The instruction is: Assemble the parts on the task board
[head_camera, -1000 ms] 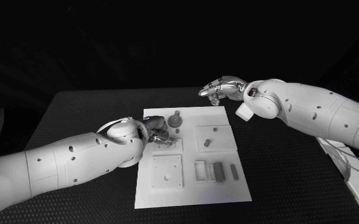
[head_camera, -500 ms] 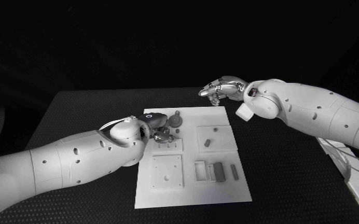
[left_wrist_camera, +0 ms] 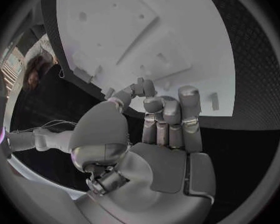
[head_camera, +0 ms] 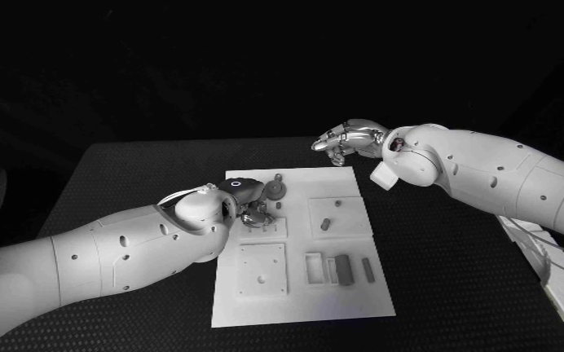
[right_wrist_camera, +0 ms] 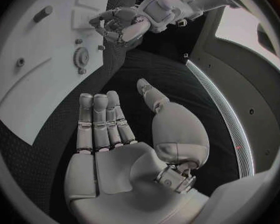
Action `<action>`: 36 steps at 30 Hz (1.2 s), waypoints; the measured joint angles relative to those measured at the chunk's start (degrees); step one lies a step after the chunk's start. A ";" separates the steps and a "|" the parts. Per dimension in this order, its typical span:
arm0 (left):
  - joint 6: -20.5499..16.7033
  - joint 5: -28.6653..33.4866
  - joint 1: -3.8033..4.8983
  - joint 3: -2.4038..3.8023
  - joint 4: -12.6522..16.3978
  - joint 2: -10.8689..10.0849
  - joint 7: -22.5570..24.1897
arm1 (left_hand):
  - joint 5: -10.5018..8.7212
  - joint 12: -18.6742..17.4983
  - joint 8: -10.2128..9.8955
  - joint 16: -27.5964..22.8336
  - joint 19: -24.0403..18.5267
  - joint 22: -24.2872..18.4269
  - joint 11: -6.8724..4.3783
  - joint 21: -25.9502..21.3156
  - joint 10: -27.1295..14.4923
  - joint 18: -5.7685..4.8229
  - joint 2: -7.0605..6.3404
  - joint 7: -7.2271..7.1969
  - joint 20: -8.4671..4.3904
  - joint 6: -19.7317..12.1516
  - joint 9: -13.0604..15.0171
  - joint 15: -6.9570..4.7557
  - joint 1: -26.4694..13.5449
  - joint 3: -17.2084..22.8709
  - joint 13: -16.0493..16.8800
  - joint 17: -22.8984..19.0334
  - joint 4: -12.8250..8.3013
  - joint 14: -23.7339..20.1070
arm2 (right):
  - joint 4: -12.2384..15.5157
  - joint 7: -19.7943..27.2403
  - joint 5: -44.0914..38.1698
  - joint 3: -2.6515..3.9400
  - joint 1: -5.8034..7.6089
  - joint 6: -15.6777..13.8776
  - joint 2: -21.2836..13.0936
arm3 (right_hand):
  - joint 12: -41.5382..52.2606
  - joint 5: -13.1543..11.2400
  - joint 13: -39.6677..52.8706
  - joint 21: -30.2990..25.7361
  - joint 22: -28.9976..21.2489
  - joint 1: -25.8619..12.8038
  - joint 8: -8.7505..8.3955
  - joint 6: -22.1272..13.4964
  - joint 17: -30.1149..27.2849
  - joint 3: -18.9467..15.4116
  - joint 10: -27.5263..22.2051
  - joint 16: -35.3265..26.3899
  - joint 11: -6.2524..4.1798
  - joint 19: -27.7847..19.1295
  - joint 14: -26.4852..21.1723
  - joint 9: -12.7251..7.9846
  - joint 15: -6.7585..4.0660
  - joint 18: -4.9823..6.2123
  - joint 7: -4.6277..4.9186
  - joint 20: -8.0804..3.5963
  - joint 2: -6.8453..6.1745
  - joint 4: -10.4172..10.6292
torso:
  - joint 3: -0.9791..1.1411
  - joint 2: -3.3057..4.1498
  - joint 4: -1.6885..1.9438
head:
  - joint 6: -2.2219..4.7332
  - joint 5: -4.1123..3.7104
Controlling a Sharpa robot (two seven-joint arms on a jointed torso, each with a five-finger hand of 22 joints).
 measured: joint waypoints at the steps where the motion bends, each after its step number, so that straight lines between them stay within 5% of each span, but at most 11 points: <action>1: 0.00 -0.14 -0.01 -0.06 -0.07 0.01 0.01 | 0.00 0.00 0.00 0.00 -0.08 0.00 0.00 0.00 0.00 0.00 -0.42 0.00 -0.08 0.00 0.00 0.00 -0.07 0.00 0.00 0.00 0.00 0.00 | 0.00 0.00 0.00 0.00 0.00 0.00 0.00 | 0.00 0.00 0.00 0.00 0.00 0.00 0.00 0.00 0.00 0.00 0.00 0.00 0.00 0.00 0.00 0.00 0.00 0.00 0.00 0.00 0.00 0.00 | 0.01 0.00 -0.01 | -0.01 -0.01; 8: -0.01 -0.88 -0.03 -0.72 -0.52 0.02 0.04 | -0.22 0.00 0.00 0.00 -0.09 0.00 0.00 -0.13 0.00 0.00 -1.27 -0.01 -0.07 0.01 0.01 0.02 0.15 0.55 0.00 -0.05 0.55 -0.02 | -0.01 0.00 0.00 0.00 0.00 0.00 -0.05 | 0.00 0.00 0.00 0.00 0.00 0.00 0.00 0.03 0.00 0.00 0.00 0.00 0.00 0.00 0.00 0.00 0.00 0.00 -0.04 0.00 0.00 0.00 | 0.03 0.00 -0.03 | -0.04 -0.05; 14: 0.01 -1.16 -0.04 -0.76 -0.69 0.03 0.04 | -0.34 0.00 0.00 0.00 -0.09 0.00 0.20 -0.20 -0.20 0.00 -1.54 -0.04 -0.06 0.04 0.09 0.11 0.03 0.79 0.06 -0.05 0.79 -0.12 | 0.01 0.00 0.00 0.00 0.00 0.00 -0.05 | 0.00 0.00 -0.02 0.00 0.00 0.00 0.00 0.04 0.00 0.00 0.00 0.00 0.00 0.00 0.01 0.00 0.01 0.00 -0.06 0.00 0.00 0.00 | 0.05 0.00 -0.03 | -0.05 -0.07; 28: 0.52 -1.34 -0.01 -0.75 -0.76 0.02 -0.15 | -0.89 0.00 -0.45 0.00 -0.18 -0.01 0.12 -0.44 -0.55 0.00 -4.69 0.15 0.04 -0.16 0.36 0.22 -1.39 4.33 0.25 -0.05 0.41 -0.45 | 0.00 0.00 0.00 0.00 0.00 0.00 0.00 | 0.00 0.00 -0.06 0.00 0.00 0.00 0.00 -0.09 0.01 0.00 0.00 0.00 0.00 0.00 -0.15 0.01 -0.15 0.00 0.05 0.00 0.00 0.00 | 0.03 0.00 -0.01 | -0.04 -0.04; 36: 0.57 -1.36 0.00 -0.72 -0.72 -0.01 -0.30 | -1.10 0.00 -0.45 0.00 -0.27 0.04 0.18 -0.46 -0.63 0.00 -4.90 0.15 0.13 -0.16 0.43 0.31 -1.59 5.34 0.29 -0.05 0.05 -0.71 | 0.01 0.01 0.00 0.00 0.00 0.00 -0.01 | 0.00 0.00 -0.05 0.00 0.00 0.00 0.00 -0.10 -0.05 0.00 0.00 0.00 0.00 0.00 -0.15 0.01 -0.14 0.00 0.04 0.00 0.00 0.00 | 0.03 0.00 -0.02 | 0.01 -0.03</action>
